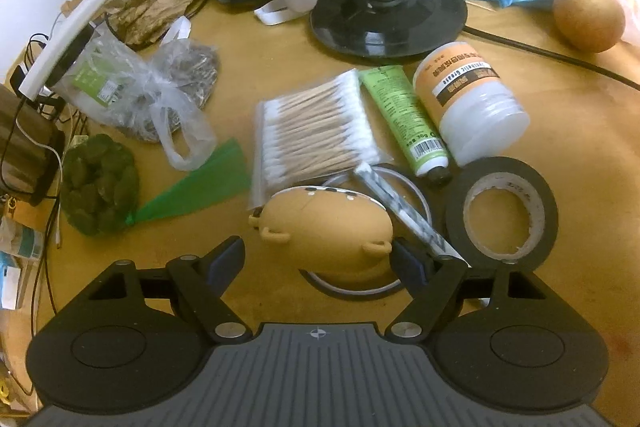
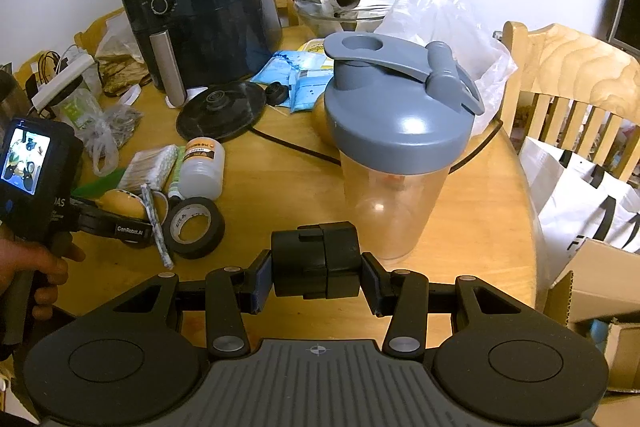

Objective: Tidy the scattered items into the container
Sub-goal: 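Lower the left gripper toward the yellow bear-face toy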

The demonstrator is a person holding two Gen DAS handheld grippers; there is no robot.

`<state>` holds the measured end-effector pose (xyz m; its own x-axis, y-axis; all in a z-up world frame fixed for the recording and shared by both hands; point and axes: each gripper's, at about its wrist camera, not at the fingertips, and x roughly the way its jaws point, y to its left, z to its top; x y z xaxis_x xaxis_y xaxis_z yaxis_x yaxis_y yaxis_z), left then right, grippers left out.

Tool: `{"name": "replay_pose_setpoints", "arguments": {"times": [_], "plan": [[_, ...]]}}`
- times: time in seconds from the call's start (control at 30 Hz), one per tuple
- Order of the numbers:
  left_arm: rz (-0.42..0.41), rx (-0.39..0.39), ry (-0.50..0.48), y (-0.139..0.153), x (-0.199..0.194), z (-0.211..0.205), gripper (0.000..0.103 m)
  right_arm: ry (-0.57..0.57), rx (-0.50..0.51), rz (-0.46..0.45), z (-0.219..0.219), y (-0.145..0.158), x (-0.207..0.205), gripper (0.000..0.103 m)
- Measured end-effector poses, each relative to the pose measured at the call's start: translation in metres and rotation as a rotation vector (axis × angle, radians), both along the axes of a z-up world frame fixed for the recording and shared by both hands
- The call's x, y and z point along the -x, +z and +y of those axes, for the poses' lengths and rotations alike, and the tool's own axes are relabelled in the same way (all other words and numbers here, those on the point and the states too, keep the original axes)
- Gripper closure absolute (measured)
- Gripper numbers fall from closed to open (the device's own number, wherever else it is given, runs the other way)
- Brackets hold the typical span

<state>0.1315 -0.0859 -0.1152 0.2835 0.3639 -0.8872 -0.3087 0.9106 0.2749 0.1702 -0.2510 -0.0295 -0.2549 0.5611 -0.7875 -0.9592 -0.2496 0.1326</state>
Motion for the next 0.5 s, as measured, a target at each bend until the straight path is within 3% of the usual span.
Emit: {"name": "replay_pose_setpoints", "arguments": {"times": [0.2, 0.5], "plan": [[-0.029, 0.021, -0.02, 0.015, 0.008, -0.005, 0.023, -0.001, 0.0, 0.003, -0.001, 0.0, -0.002, 0.054], [-0.099, -0.024, -0.125, 0.014, 0.023, -0.008, 0.023, 0.008, -0.003, 0.011, -0.002, 0.0, -0.001, 0.054]]}}
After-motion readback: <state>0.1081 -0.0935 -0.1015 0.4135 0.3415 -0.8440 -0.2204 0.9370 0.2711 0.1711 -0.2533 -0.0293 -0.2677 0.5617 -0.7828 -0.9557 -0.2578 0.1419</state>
